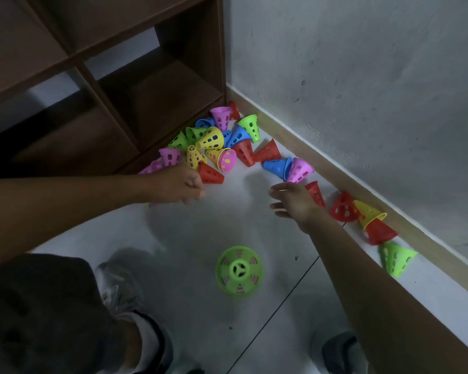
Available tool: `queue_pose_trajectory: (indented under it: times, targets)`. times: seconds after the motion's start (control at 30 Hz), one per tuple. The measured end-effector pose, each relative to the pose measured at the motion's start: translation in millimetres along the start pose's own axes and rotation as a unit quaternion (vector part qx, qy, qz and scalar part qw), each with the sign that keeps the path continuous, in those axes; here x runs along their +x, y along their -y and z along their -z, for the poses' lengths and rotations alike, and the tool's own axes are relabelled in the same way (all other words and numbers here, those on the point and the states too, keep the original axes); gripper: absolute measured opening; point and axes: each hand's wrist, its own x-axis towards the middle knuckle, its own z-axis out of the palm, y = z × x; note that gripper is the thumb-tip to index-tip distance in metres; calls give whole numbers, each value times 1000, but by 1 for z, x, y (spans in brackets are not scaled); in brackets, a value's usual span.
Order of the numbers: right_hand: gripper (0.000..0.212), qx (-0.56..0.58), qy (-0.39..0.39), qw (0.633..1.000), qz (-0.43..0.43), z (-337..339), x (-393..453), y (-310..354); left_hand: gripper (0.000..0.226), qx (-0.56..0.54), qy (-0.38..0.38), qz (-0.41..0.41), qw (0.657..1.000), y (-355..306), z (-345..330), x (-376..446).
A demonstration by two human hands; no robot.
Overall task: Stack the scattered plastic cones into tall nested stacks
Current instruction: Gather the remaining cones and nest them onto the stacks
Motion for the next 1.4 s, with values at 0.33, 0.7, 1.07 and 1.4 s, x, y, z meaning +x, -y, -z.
queue_pose_trajectory:
  times: [0.33,0.7,1.07,1.4]
  targets:
    - [41,-88,-38,993,62,-15,51,5,11,-54,-60,20,997,38,-10,66]
    - [51,-123,92,981,120,-87,77,41,46,-22,-67,14,997,58,-15,90]
    - [60,-118,127,980,102,-119,92,60,21,-73,-118,18,990,72,-15,90]
    - [55,-112,98,986,79,-118,92,66,11,-65,-149,36,986,57,13,70]
